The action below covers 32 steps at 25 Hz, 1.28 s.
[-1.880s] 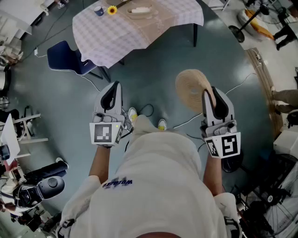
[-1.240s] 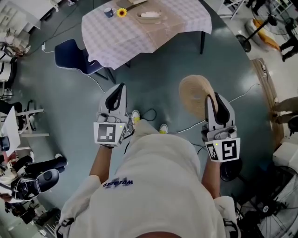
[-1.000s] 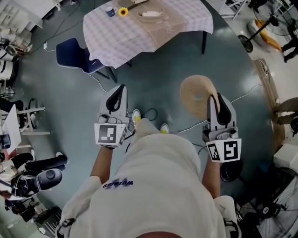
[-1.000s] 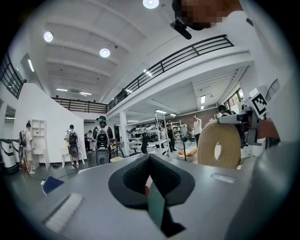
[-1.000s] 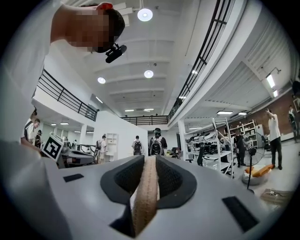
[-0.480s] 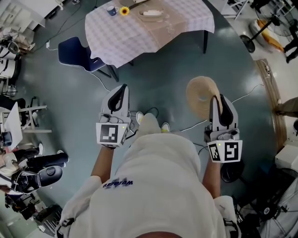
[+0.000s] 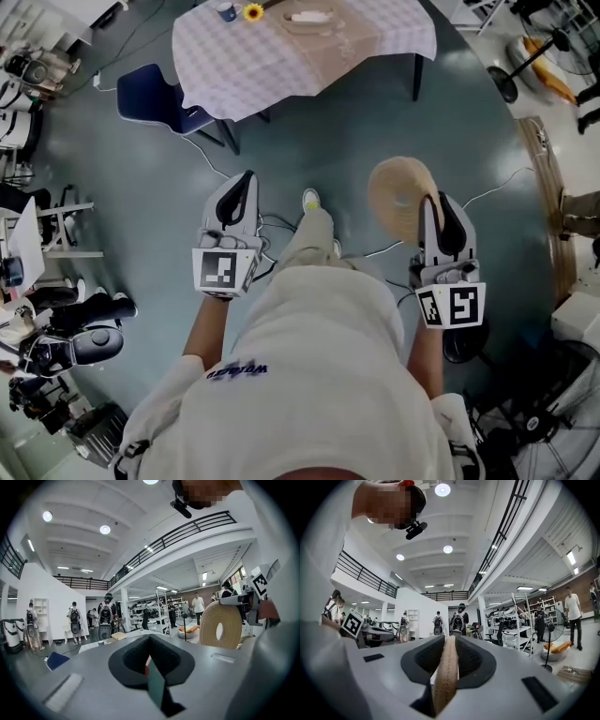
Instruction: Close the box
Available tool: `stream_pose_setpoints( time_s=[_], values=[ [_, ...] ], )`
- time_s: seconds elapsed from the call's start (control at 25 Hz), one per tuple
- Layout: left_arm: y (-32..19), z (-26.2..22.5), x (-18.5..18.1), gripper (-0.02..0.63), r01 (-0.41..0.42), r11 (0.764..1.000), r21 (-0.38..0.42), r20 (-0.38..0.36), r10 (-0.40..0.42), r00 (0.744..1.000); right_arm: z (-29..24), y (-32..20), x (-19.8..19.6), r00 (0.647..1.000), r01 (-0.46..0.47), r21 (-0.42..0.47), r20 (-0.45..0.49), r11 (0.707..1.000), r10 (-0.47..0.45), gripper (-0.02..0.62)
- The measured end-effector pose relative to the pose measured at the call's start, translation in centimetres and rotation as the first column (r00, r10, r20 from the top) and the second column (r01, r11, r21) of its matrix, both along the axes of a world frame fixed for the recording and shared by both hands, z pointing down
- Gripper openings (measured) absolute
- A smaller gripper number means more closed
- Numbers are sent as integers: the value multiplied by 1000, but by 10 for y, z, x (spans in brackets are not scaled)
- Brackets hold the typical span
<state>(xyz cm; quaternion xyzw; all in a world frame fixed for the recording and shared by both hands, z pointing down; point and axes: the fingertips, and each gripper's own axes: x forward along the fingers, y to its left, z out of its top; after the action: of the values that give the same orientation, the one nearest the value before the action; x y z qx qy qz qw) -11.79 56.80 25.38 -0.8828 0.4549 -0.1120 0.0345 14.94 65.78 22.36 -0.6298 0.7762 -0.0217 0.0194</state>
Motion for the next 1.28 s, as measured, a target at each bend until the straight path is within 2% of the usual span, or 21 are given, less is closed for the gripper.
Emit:
stream_pose_setpoints(
  time_s=[0.56,0.76,1.04,1.28],
  values=[
    [-33,4,39,2,-84,996,-3,8,84,996,3,-27,10,1000,-9,-2,18,1000,9,74],
    [-52,19,35,2,-71,996,-47,26,72,997,9,-47,7,1000,-7,-17,24,1000,7,74],
    [-115,22,35,2,-39,997,-64,-26,37,999,7,-109,14,1000,0,-45,5,999,0,75],
    [-180,6,36,2,-28,999,-37,-53,26,998,0,-184,11,1000,23,-61,15,998,-22,75]
  ],
)
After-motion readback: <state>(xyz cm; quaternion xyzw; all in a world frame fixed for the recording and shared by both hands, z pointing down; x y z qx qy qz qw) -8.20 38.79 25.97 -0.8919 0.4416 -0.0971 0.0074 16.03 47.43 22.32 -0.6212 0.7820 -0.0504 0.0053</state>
